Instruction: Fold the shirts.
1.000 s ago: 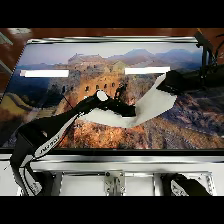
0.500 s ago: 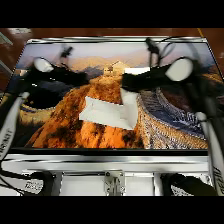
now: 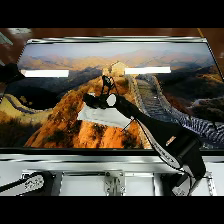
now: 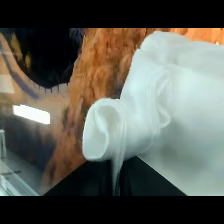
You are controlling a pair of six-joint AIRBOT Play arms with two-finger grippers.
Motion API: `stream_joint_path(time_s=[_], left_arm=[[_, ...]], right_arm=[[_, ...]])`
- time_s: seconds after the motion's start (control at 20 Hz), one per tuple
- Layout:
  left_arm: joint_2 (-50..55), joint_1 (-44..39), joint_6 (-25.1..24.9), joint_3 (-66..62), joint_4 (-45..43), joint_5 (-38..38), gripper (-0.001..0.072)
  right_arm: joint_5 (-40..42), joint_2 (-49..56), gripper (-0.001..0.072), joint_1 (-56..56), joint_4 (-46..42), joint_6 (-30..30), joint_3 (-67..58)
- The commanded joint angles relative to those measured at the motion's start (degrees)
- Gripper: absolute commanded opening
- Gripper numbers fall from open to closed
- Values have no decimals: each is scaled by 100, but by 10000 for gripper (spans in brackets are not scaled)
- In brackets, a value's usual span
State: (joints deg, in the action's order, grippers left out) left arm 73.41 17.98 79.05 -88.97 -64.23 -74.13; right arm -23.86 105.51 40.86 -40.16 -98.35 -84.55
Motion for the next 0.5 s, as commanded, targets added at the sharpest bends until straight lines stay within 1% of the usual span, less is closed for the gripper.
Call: stream_joint_path(time_s=[0.0,0.05,0.15,0.25,0.35,0.4,0.45], left_arm=[[-164,44,-17,302,-33,94,37],[-162,-17,-35,444,-33,166,37],[-162,-74,-125,669,-33,166,38],[-162,-74,-164,789,-33,168,37],[-166,-74,-186,802,-31,168,38],[-170,-74,-186,802,-33,166,38],[-170,-74,-186,802,-33,166,38]], right_arm=[[293,321,446,103,715,155,-160],[-55,295,559,9,704,203,-203],[-1113,140,562,-306,549,616,-216],[-2315,-131,562,-802,-245,667,-216],[-3495,-505,561,-1394,-1405,529,-216],[-4065,-693,562,-1694,-2127,402,-216],[-4750,-868,577,-2026,-3025,251,-216]])
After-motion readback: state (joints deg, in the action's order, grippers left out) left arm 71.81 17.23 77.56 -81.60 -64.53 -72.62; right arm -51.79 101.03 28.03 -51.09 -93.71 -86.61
